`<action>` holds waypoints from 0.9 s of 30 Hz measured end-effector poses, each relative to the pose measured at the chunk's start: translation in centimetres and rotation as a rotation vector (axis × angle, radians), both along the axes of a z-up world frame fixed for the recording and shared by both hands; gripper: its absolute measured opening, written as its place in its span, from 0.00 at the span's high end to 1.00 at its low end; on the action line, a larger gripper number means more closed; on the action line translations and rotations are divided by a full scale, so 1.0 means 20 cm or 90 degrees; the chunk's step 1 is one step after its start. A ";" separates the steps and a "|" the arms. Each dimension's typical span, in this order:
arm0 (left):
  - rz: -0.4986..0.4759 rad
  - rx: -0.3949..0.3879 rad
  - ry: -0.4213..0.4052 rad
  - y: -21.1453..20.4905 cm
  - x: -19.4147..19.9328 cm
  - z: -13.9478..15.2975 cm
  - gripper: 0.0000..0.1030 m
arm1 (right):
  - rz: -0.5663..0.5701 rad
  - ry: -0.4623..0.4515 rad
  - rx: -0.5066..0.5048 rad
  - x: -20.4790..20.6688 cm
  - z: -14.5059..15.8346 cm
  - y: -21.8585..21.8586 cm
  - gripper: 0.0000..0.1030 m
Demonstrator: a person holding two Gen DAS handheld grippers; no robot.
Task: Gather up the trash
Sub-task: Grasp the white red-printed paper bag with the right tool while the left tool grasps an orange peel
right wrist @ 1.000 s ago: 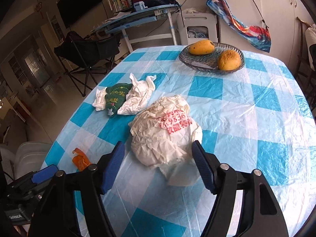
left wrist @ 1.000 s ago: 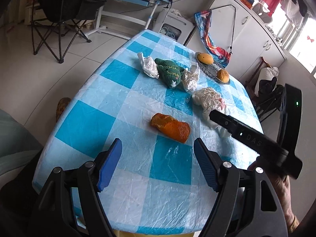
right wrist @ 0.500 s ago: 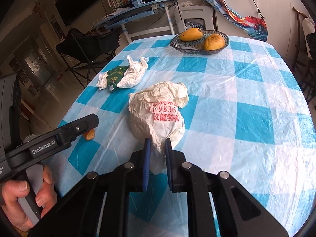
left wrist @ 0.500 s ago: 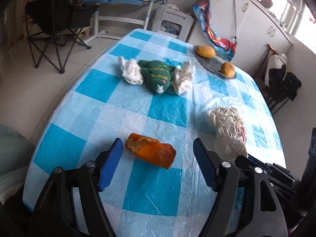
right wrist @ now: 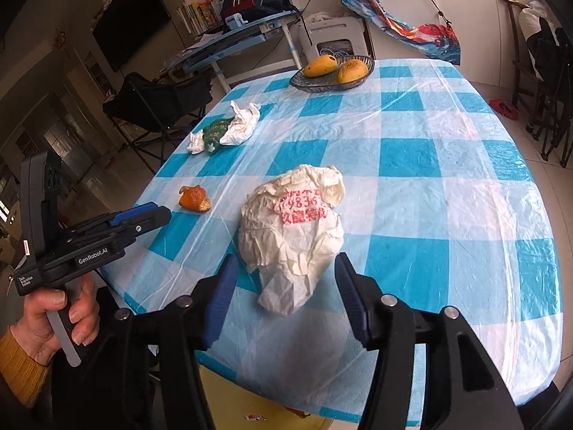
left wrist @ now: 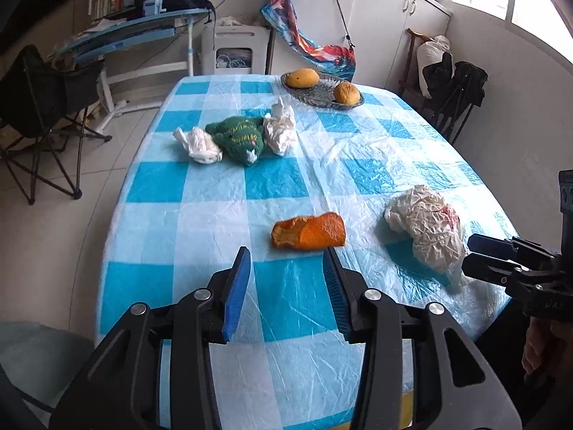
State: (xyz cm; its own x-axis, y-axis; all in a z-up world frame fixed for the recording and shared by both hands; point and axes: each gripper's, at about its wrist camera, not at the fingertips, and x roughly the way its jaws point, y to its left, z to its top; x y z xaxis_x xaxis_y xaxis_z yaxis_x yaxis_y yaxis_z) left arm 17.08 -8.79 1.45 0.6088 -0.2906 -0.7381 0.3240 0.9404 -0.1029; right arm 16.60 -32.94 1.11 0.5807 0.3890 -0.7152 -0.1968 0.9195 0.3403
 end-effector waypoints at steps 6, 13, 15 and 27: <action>-0.135 0.122 -0.045 -0.13 0.10 -0.02 0.44 | 0.000 -0.001 0.013 0.02 -0.03 0.01 0.40; -0.207 0.140 -0.023 -0.22 0.15 -0.08 0.46 | -0.017 -0.001 0.030 0.06 -0.06 -0.01 0.40; -0.204 0.137 -0.009 -0.23 0.14 -0.08 0.55 | -0.014 -0.002 0.028 0.07 -0.06 0.00 0.41; -0.097 0.060 0.013 -0.21 -0.10 -0.03 0.82 | -0.008 -0.007 0.019 0.01 -0.04 -0.01 0.78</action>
